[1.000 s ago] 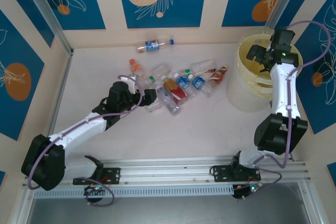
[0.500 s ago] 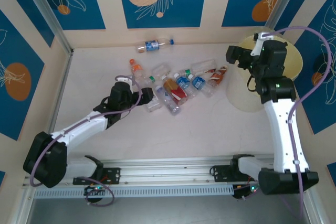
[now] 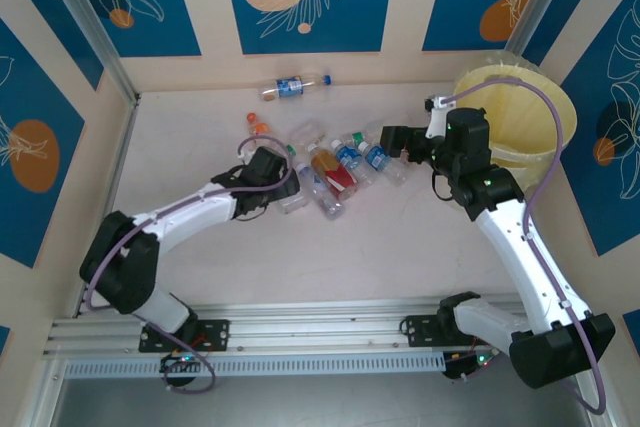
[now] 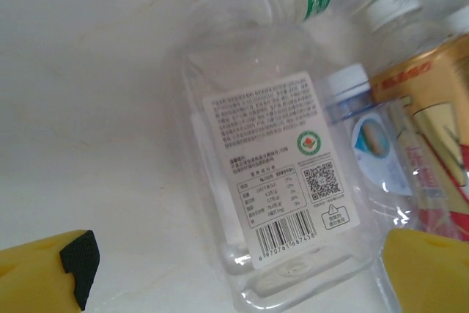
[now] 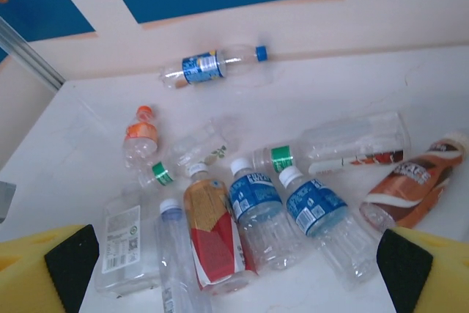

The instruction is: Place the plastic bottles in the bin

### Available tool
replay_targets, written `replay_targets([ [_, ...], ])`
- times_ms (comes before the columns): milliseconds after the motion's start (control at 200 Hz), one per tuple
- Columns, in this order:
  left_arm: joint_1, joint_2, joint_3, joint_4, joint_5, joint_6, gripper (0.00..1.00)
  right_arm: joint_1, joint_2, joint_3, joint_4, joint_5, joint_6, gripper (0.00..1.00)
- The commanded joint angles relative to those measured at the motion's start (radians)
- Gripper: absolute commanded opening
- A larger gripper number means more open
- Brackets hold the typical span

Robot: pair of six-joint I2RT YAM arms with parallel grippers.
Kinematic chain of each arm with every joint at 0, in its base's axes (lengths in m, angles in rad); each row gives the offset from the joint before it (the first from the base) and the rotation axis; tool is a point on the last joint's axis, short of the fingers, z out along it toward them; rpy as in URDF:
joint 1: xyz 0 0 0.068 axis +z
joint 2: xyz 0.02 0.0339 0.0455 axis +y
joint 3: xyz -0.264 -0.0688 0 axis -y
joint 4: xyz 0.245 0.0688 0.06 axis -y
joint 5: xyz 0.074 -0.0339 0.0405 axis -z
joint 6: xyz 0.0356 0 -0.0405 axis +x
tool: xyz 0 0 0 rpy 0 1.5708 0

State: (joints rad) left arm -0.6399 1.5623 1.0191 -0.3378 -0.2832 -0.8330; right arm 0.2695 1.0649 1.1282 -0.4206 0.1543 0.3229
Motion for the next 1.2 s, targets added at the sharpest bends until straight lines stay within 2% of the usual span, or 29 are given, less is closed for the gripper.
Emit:
replay_targets([
  [0, -0.022, 0.079, 0.088, -0.08, 0.023, -0.048, 1.0, 0.008, -0.013, -0.008, 0.072, 0.021, 0.038, 1.0],
  [175, -0.041, 0.159, 0.137, -0.092, 0.053, -0.065, 1.0, 0.011, -0.014, -0.016, 0.06, 0.017, 0.029, 1.0],
  [295, -0.048, 0.184, 0.153, -0.092, 0.057, -0.06, 1.0, 0.014, 0.017, -0.036, 0.055, -0.068, -0.002, 1.0],
  [415, -0.048, 0.203, 0.161, -0.11, 0.04, -0.06, 1.0, 0.042, 0.068, -0.035, 0.034, -0.075, -0.005, 1.0],
  [525, -0.048, 0.21, 0.157, -0.131, 0.009, -0.064, 1.0, 0.078, 0.138, -0.043, 0.047, -0.172, -0.031, 0.99],
  [675, -0.035, 0.206, 0.106, -0.102, 0.005, -0.069, 1.0, 0.165, 0.282, -0.006, -0.012, -0.041, -0.033, 1.0],
  [785, -0.033, 0.196, 0.069, -0.048, 0.036, -0.025, 1.0, 0.201, 0.339, 0.006, -0.015, -0.004, -0.034, 1.0],
  [940, -0.032, 0.234, 0.067, -0.053, 0.054, 0.049, 1.0, 0.22, 0.371, 0.024, -0.014, 0.036, -0.03, 1.0],
  [1060, -0.032, 0.265, 0.081, -0.069, 0.069, 0.054, 1.0, 0.22, 0.371, 0.031, -0.008, 0.045, -0.027, 1.0],
  [1195, -0.032, 0.233, 0.029, 0.004, 0.074, 0.054, 0.95, 0.221, 0.366, 0.028, -0.003, 0.055, -0.024, 1.0],
])
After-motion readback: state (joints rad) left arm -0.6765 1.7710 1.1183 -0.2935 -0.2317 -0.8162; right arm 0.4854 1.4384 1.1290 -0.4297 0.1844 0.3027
